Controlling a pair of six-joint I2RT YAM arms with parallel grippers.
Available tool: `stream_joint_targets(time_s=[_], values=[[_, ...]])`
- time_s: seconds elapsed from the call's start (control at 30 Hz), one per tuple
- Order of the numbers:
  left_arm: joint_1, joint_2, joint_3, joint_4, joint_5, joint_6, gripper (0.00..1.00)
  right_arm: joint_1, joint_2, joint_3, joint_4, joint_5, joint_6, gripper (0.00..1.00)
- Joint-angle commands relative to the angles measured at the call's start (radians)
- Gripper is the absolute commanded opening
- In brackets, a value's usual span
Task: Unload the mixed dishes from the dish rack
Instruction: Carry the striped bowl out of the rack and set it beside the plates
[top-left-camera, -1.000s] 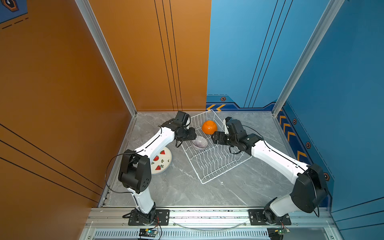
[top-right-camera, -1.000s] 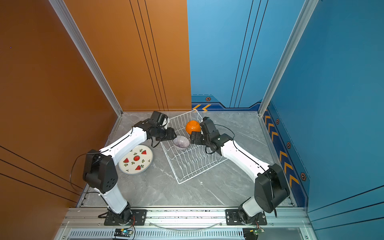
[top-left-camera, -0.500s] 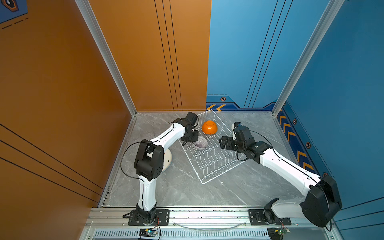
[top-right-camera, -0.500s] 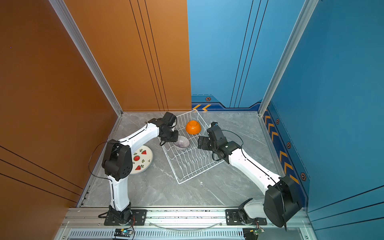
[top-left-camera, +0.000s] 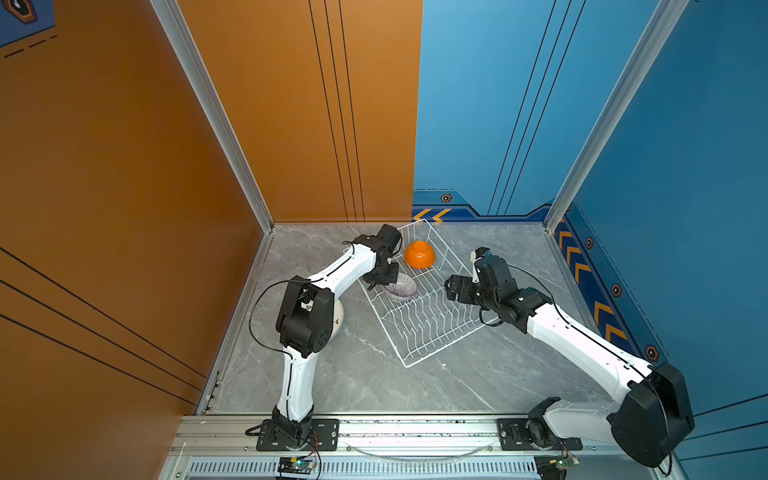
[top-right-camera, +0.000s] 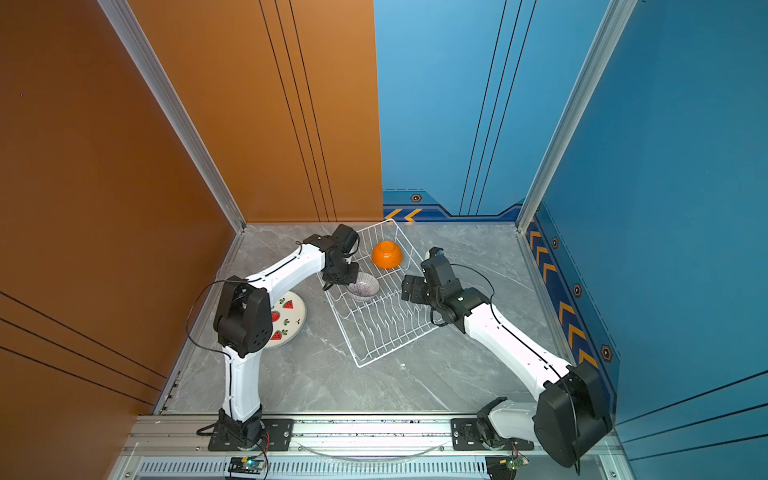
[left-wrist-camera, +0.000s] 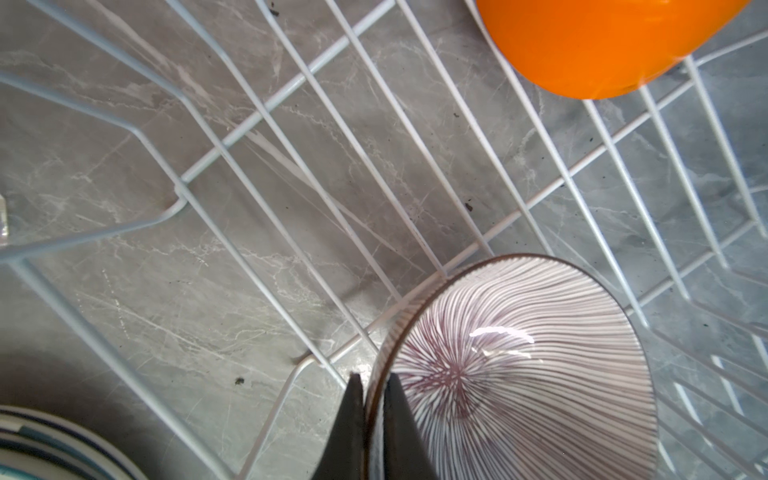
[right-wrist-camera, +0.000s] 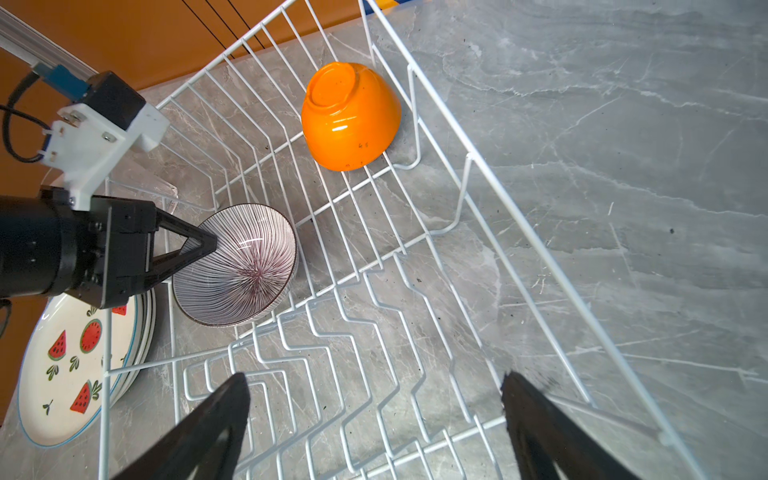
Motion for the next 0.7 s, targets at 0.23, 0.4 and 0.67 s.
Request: stream_joint_targets(time_s=[0.23,0.4,0.67], values=[[0.001,-0.374,-0.024,0.004,-0.069,0.014,0.00,-0.002,-0.005,-0.018,-0.006,0.065,-0.023,0.95],[0.052,-0.622,-0.222,0.001,-0.073,-0.013,0.00,-0.004,-0.005,-0.013,-0.006,0.063,-0.032,0.95],[0.144,-1.009,-0.609,-0.079,-0.041,-0.062,0.00,-0.004,0.001,-0.004,-0.003,0.053,-0.043,0.95]])
